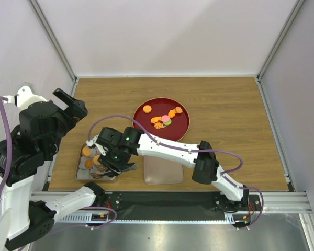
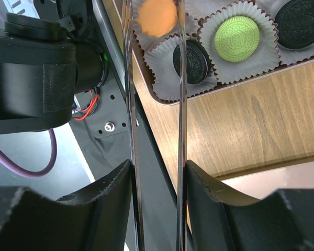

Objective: Pack the cookies

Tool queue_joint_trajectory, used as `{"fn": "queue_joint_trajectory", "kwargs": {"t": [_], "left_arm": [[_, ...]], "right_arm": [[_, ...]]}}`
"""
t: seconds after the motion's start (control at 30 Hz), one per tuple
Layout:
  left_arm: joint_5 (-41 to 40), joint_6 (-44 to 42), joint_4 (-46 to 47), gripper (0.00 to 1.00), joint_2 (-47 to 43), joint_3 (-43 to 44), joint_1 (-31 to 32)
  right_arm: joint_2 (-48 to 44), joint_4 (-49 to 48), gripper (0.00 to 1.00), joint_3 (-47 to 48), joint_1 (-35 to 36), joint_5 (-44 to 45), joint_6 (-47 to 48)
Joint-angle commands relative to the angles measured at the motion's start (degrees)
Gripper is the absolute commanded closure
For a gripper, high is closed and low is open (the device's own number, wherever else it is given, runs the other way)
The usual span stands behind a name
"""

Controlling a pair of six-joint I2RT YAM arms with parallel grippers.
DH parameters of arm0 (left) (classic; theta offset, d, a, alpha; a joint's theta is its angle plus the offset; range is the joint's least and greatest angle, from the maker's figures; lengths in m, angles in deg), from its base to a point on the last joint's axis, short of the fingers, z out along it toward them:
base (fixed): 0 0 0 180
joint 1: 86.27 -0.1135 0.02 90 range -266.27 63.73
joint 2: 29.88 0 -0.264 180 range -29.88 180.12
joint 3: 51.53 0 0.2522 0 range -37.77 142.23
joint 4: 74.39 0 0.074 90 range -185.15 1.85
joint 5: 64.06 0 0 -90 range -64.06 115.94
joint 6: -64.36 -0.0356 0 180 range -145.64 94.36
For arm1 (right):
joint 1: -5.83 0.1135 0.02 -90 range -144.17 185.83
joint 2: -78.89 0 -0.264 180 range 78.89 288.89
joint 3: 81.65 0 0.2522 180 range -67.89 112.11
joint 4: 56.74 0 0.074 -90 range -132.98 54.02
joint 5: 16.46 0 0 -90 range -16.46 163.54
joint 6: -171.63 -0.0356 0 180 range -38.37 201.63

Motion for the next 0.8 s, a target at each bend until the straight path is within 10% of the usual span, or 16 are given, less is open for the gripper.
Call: {"fn": "queue_joint_trajectory", "kwargs": {"t": [0.0,0.77], "left_arm": [[0.4,0.2,-5.3,0.00,-0.3,-0.4,-0.5],[1.0,-1.6,-3.5,0.00,-0.1,-0.2,-0.5]], "right_arm": [[-1.1,-1.1,0.51,2.5,0.4,0.7,0.2],[-7.1,-4.3,0.50,-0.2,-1.5,2.3,-0.6]]}}
